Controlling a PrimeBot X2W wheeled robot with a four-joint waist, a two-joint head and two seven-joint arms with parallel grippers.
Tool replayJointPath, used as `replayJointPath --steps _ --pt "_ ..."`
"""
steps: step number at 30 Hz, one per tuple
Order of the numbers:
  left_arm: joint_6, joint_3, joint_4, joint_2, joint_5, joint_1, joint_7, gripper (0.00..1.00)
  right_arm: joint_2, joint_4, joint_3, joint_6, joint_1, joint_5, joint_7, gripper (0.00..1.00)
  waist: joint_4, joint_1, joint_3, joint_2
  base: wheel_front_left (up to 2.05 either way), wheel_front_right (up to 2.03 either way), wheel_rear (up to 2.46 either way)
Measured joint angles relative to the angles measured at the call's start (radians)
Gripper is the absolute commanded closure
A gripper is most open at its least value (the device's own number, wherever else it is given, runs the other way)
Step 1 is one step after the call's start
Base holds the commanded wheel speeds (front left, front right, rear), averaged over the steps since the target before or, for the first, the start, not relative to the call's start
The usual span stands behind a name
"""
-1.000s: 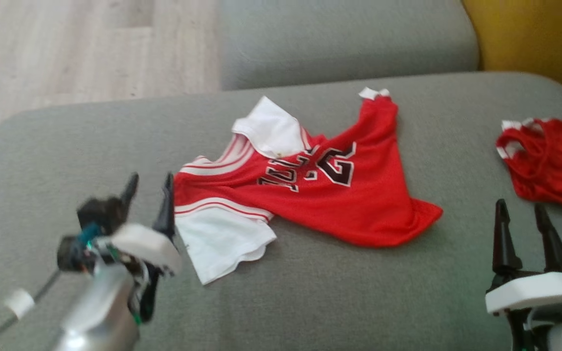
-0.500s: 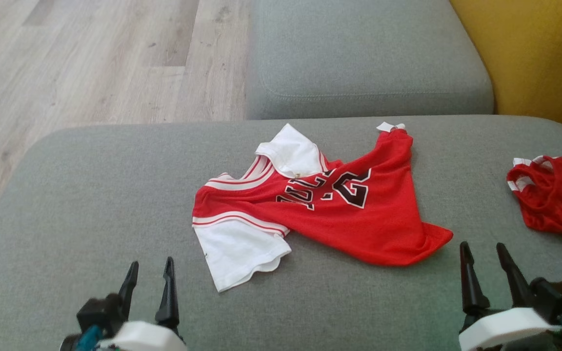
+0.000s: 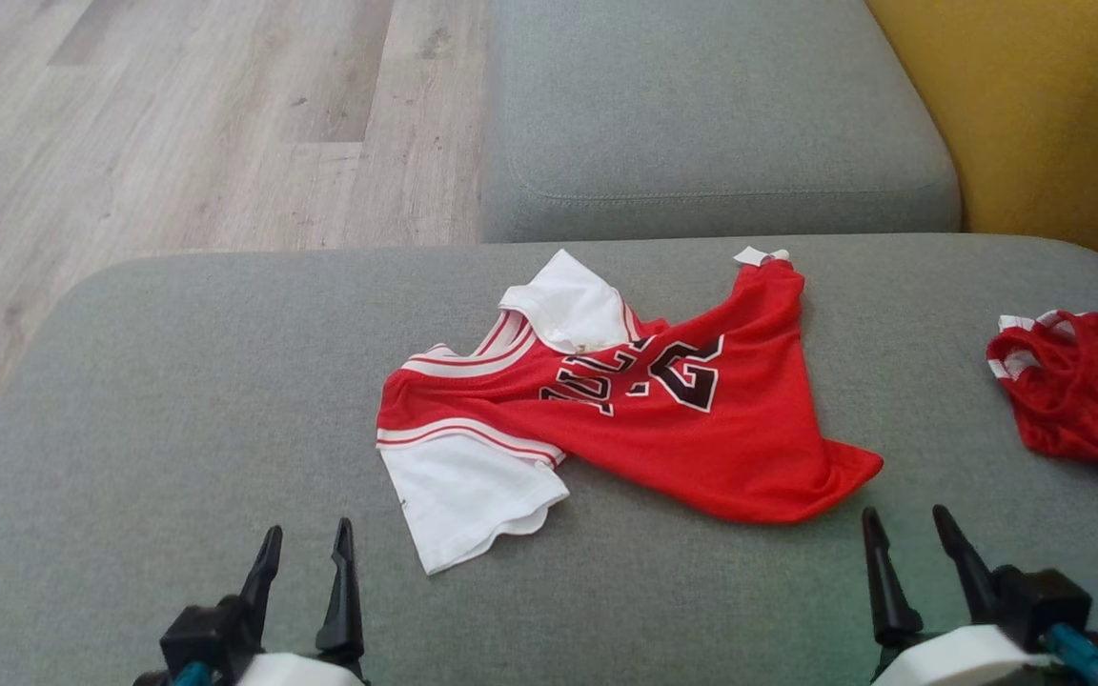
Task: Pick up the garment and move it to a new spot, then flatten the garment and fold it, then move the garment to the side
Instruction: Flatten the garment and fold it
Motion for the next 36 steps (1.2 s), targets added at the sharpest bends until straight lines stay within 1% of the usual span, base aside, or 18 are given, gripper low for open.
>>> replayJointPath --steps 1,10,14,18,22,26,27,32,36 --pt "0.006 -0.001 -0.003 0.001 0.0 0.0 0.004 0.0 0.0 0.005 0.003 0.0 0.0 -0.002 0.0 0.0 0.0 0.0 0.0 0.0 0.0 0.0 0.0" --pt "0.007 -0.009 -0.021 0.003 0.008 0.0 0.017 0.0 0.0 0.03 0.015 0.0 -0.011 -0.003 0.0 0.0 0.005 0.0 0.007 0.0 0.0 0.0 0.0" --pt "0.016 -0.013 -0.023 0.004 0.008 0.0 0.026 0.0 0.0 0.03 0.015 0.0 -0.014 -0.003 0.0 0.0 0.001 0.0 0.014 0.0 0.0 0.0 0.0" --pt "0.015 -0.051 -0.011 -0.001 0.009 -0.003 0.065 0.0 0.0 0.03 0.016 0.0 -0.015 -0.003 0.0 0.0 -0.008 0.0 0.029 0.0 0.0 0.0 0.0" --pt "0.004 -0.102 0.052 -0.025 0.015 -0.041 0.143 0.0 0.0 0.029 0.016 0.0 -0.023 -0.003 0.001 0.0 -0.024 0.0001 0.049 0.0 0.0 0.0 0.0" --pt "-0.017 -0.123 0.151 -0.071 -0.003 -0.109 0.216 0.0 0.0 0.019 0.014 0.0 -0.044 -0.007 0.007 0.0 -0.044 0.0001 0.07 0.0 0.0 0.0 0.0" --pt "-0.017 -0.123 0.151 -0.071 -0.003 -0.109 0.216 0.0 0.0 0.019 0.014 0.0 -0.044 -0.007 0.007 0.0 -0.044 0.0001 0.07 0.0 0.0 0.0 0.0" --pt "-0.029 -0.114 0.279 -0.118 -0.044 -0.176 0.252 0.0 0.0 0.01 0.02 0.0 -0.058 -0.007 0.02 0.0 -0.076 0.0001 0.098 0.0 0.0 0.0 0.0" --pt "-0.028 -0.084 0.364 -0.14 -0.067 -0.209 0.243 0.0 0.0 0.008 0.022 0.0 -0.059 -0.007 0.021 0.0 -0.104 0.0001 0.12 0.0 0.0 0.0 0.0"
